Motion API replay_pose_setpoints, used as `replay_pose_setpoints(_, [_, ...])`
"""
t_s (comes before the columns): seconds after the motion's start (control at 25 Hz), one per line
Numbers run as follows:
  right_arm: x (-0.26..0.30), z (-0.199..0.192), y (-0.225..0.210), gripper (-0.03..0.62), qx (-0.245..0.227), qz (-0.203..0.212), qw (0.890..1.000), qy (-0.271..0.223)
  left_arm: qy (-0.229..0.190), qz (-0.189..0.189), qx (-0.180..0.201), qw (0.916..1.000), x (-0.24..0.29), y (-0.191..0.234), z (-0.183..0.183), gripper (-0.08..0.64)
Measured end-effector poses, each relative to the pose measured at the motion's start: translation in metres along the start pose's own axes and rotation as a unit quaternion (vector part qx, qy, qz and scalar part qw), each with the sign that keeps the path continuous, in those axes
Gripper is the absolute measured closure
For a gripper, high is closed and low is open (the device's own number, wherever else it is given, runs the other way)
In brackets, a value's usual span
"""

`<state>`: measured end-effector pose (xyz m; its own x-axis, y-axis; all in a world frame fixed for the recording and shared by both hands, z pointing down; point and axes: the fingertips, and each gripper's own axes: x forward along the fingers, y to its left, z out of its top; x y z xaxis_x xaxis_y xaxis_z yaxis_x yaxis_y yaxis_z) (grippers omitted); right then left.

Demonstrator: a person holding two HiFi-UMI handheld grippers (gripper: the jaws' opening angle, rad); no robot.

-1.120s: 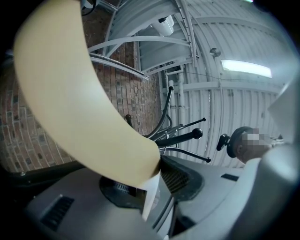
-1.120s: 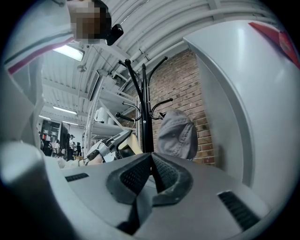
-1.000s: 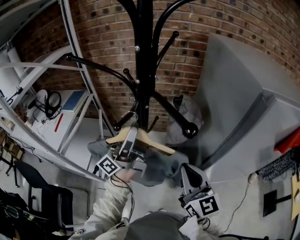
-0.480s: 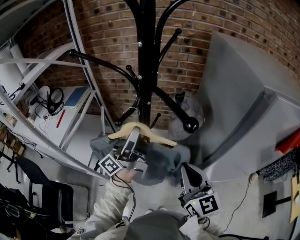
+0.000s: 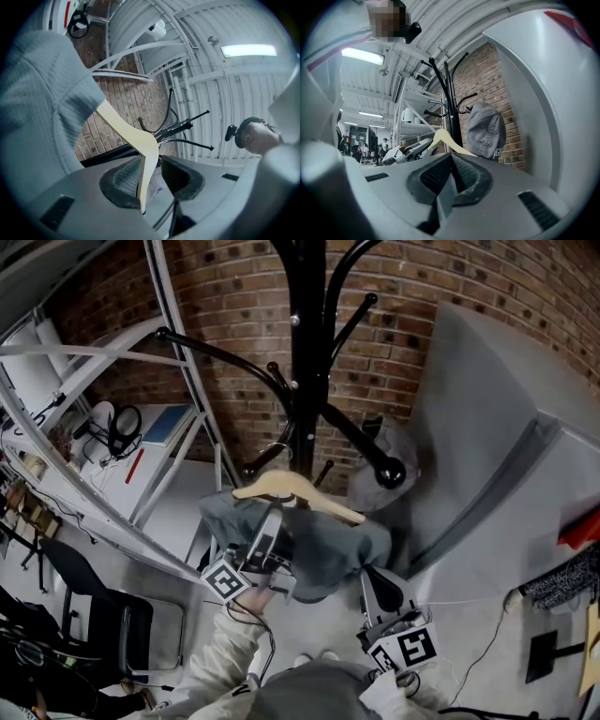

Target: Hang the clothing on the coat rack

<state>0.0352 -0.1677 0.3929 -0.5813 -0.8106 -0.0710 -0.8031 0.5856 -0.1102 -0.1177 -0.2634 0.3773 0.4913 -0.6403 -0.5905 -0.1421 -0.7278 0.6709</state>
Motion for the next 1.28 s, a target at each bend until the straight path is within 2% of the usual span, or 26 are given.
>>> replay_pose_setpoints(0.08, [0.000, -0.003, 0.004, 0.569, 0.004, 0.005, 1.000, 0.003, 0.008, 0.018, 0.040, 0.9990, -0.010, -0.003, 0.001, 0.431])
replay_pose_setpoints(0.16, [0.001, -0.005, 0.008, 0.569, 0.006, 0.011, 1.000, 0.005, 0.022, 0.036, 0.094, 0.9947, -0.018, -0.009, 0.002, 0.431])
replay_pose_setpoints(0.24, [0.002, -0.007, 0.012, 0.569, 0.006, 0.019, 1.000, 0.005, 0.031, 0.053, 0.130, 0.9896, -0.027, -0.013, 0.001, 0.433])
replay_pose_setpoints(0.48, [0.009, -0.015, 0.024, 0.569, 0.014, 0.047, 0.999, 0.011, 0.053, 0.102, 0.219, 0.9690, -0.053, -0.027, -0.003, 0.464])
replay_pose_setpoints(0.64, [0.013, -0.018, 0.029, 0.569, 0.010, 0.057, 0.998, 0.011, 0.068, 0.129, 0.270, 0.9517, -0.066, -0.037, -0.003, 0.485])
replay_pose_setpoints(0.8, [0.015, -0.017, 0.033, 0.569, 0.009, 0.065, 0.998, 0.010, 0.082, 0.161, 0.319, 0.9301, -0.079, -0.045, -0.005, 0.525])
replay_pose_setpoints(0.96, [0.016, -0.017, 0.037, 0.569, 0.010, 0.069, 0.998, 0.012, 0.096, 0.181, 0.356, 0.9118, -0.089, -0.052, -0.008, 0.532])
replay_pose_setpoints(1.16, [0.016, -0.022, 0.040, 0.569, 0.011, 0.075, 0.997, 0.019, 0.123, 0.220, 0.406, 0.8784, -0.100, -0.055, -0.013, 0.549])
replay_pose_setpoints(1.28, [0.017, -0.026, 0.040, 0.569, 0.013, 0.077, 0.997, 0.025, 0.114, 0.233, 0.427, 0.8663, -0.107, -0.061, -0.010, 0.551])
